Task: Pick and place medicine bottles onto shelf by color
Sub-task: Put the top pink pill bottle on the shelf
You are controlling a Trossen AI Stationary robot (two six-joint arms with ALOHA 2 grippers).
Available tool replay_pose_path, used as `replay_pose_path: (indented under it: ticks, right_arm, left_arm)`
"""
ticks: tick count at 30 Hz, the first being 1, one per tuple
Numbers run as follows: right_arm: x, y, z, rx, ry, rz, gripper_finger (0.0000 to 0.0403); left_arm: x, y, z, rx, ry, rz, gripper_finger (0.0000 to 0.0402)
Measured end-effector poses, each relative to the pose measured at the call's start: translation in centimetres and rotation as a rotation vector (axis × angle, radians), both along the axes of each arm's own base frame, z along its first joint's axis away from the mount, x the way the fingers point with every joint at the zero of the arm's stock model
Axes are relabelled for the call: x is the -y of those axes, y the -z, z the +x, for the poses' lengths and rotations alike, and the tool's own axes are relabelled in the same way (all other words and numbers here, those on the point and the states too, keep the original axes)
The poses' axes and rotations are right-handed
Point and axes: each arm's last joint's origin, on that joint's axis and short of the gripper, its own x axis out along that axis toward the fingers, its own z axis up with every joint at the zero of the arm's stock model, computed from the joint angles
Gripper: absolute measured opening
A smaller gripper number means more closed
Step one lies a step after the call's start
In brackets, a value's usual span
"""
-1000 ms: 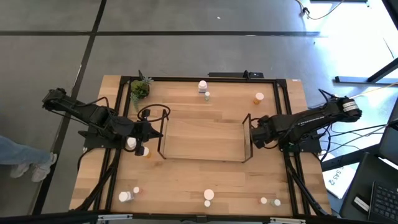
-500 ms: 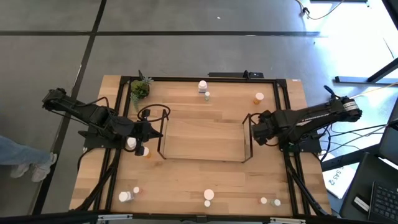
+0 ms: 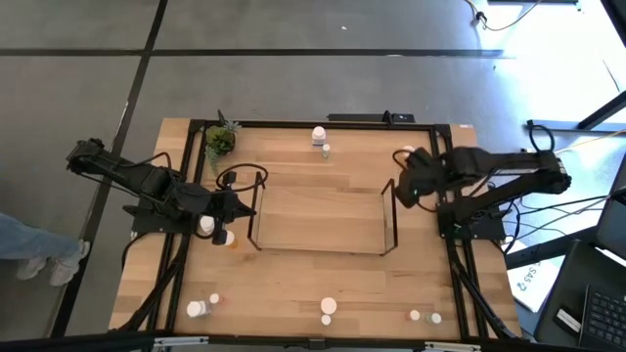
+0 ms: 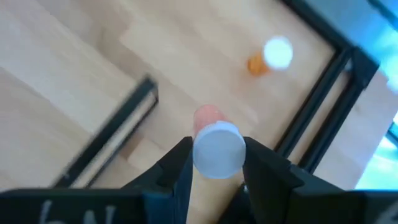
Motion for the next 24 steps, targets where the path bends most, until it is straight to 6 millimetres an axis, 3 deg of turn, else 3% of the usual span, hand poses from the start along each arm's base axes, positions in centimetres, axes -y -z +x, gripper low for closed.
replay_pose_path:
  ticks: [4, 9, 18, 24]
  right_arm:
    - [1.6, -2.2, 0.2, 0.042, -0.042, -0.035, 0.0126]
    - [3.7, -3.7, 1.9, 0.046, -0.155, -0.024, 0.0126]
    - [8.6, -3.2, 8.6, -0.065, -0.34, 0.047, 0.0126]
    - [11.2, -1.8, 13.5, -0.066, -0.576, 0.184, 0.0126]
  left_arm:
    - [0.0, 0.0, 0.0, 0.0, 0.0, 0.0, 0.0]
    - [0.0, 0.0, 0.0, -0.003, 0.0, 0.001, 0.0]
    - [0.0, 0.1, -0.1, -0.014, 0.0, 0.006, 0.0]
    - [0.0, 0.1, -0.1, -0.014, -0.001, 0.006, 0.0]
